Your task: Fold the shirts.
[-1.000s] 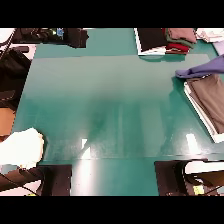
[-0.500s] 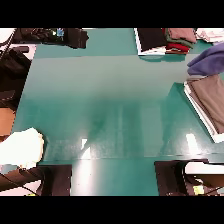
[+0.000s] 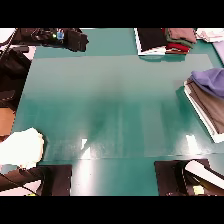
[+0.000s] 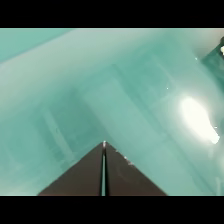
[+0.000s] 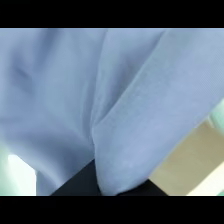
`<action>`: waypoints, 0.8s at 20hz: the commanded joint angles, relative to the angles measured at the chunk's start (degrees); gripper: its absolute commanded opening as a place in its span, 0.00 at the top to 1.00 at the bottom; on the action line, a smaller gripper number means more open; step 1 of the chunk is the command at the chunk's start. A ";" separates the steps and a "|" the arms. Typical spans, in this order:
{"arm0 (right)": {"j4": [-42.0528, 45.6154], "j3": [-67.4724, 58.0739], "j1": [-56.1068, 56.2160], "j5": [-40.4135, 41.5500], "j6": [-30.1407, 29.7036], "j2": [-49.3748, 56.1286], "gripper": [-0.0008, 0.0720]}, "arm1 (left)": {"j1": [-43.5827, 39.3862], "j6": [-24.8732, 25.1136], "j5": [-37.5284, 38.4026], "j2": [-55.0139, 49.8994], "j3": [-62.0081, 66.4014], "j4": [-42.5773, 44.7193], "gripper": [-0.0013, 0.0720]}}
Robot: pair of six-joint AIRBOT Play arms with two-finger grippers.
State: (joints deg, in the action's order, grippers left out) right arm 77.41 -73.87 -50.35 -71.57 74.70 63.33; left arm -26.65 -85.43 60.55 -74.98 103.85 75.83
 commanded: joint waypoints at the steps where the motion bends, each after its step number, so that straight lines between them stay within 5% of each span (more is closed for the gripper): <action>1: 2.21 10.58 -6.75 1.84 -1.51 -3.80 0.58 | -0.02 0.42 0.57 0.04 0.00 0.02 0.95; 2: 2.21 11.93 -8.13 2.64 -1.51 -3.85 0.31 | -0.02 0.42 0.57 0.04 0.00 0.02 0.95; 3: 2.23 12.63 -9.29 2.58 -1.49 -3.80 0.18 | -0.02 0.42 0.57 0.04 0.00 0.02 0.95; 6: 1.29 11.63 -11.69 2.45 -1.33 -3.82 0.16 | -0.02 0.39 0.57 0.04 0.00 0.02 0.95; 9: -12.79 7.02 -9.55 3.65 -1.27 -3.80 0.16 | -0.02 0.37 0.33 0.04 0.00 0.00 0.95; 12: -24.79 2.03 1.16 3.87 -1.25 -3.82 0.17 | -0.02 0.37 -0.07 0.04 0.00 0.02 0.95; 16: -26.29 -2.08 25.09 4.79 -1.27 -3.80 0.17 | -0.02 0.37 0.02 0.04 0.00 0.07 0.95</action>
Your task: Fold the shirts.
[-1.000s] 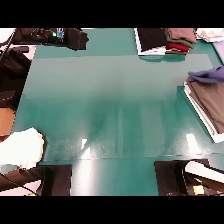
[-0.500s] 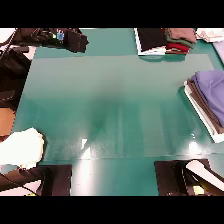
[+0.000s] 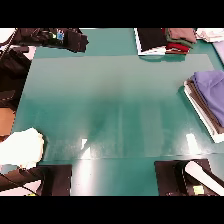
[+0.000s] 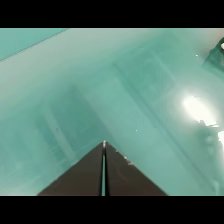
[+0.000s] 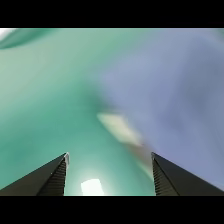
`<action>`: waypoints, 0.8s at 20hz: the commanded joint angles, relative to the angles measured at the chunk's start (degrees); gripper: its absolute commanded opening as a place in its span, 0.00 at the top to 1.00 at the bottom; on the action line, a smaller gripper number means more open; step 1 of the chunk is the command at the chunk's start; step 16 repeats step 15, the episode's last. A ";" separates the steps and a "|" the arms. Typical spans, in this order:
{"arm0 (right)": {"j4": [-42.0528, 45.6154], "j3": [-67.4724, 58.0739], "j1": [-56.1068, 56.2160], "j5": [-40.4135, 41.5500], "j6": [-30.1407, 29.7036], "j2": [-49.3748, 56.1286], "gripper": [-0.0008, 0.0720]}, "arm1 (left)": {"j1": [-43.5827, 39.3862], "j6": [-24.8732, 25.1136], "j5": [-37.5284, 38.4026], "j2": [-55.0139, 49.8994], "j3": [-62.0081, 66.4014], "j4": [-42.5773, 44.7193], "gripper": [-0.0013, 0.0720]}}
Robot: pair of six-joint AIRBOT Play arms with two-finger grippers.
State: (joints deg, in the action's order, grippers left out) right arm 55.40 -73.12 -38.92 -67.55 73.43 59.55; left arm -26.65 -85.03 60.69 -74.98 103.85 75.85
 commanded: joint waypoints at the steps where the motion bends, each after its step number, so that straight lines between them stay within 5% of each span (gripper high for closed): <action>1: -4.22 -3.17 19.12 1.70 -0.02 -0.02 0.18 | -0.02 -0.02 -0.39 0.04 0.00 0.04 0.95; 2: -4.22 -3.28 24.15 3.17 -0.04 -0.02 0.20 | -0.02 -0.02 -0.79 0.04 0.00 0.02 0.95; 6: -4.22 -3.26 40.19 7.76 -2.32 -0.02 0.89 | -0.02 -0.02 -2.43 0.04 0.00 0.04 0.95; 7: -4.20 -3.26 42.56 8.02 -3.08 -0.02 0.97 | -0.02 -0.02 -2.80 0.04 0.00 0.04 0.95; 16: -4.28 -3.26 46.40 8.24 -3.17 -0.02 0.97 | -0.02 -0.02 -5.22 0.04 0.00 0.04 0.95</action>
